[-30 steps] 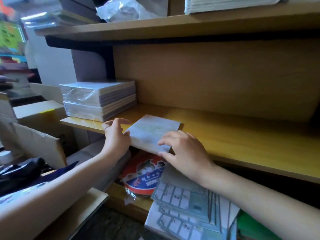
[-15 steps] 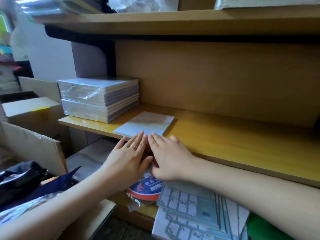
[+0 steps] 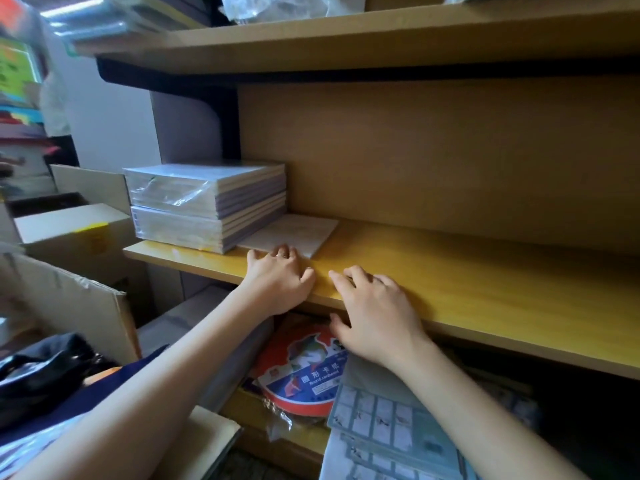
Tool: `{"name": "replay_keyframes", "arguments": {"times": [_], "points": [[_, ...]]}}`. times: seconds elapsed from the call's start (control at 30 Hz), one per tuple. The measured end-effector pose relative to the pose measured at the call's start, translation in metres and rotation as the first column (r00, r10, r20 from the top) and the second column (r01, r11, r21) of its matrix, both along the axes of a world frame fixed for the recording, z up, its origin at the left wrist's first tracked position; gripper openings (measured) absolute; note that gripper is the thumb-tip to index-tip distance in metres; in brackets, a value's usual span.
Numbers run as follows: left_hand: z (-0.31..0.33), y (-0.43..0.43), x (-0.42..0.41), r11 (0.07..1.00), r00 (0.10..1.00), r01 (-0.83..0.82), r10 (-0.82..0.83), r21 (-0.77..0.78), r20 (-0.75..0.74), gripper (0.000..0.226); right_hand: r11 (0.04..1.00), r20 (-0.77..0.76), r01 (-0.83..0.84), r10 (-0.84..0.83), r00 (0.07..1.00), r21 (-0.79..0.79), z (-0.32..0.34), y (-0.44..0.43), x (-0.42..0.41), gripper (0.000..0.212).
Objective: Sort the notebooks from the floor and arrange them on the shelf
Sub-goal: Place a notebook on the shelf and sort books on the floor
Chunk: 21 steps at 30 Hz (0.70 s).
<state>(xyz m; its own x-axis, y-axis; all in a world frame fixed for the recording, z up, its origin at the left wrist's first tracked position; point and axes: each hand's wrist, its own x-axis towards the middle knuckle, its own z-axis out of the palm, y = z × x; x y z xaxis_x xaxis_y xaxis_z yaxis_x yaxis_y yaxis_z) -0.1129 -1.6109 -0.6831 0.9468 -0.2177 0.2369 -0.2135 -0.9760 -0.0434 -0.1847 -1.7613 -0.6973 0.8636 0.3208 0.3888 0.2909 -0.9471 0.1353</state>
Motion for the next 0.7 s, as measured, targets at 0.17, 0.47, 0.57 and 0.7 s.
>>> {"name": "replay_keyframes", "arguments": {"times": [0.17, 0.47, 0.57, 0.7], "points": [[0.008, -0.003, 0.006, 0.999, 0.996, 0.009, -0.012, -0.031, -0.089, 0.068, 1.0, 0.013, 0.014, -0.014, 1.0, 0.019, -0.001, 0.002, -0.001, 0.064], [0.014, -0.012, 0.021, 0.997, 0.983, -0.033, 0.02, -0.067, -0.183, 0.065, 0.999, 0.028, -0.016, 0.015, 0.999, 0.029, -0.002, 0.0, -0.002, 0.059], [0.017, -0.013, 0.025, 0.996, 0.977, -0.031, 0.014, -0.078, -0.213, 0.062, 0.999, 0.042, -0.026, 0.025, 0.999, 0.037, -0.003, 0.0, 0.0, 0.057], [0.019, -0.017, 0.022, 0.997, 0.975, -0.04, 0.023, -0.07, -0.219, 0.061, 0.998, 0.066, -0.035, 0.032, 0.997, 0.045, -0.005, -0.001, 0.002, 0.057]]}}
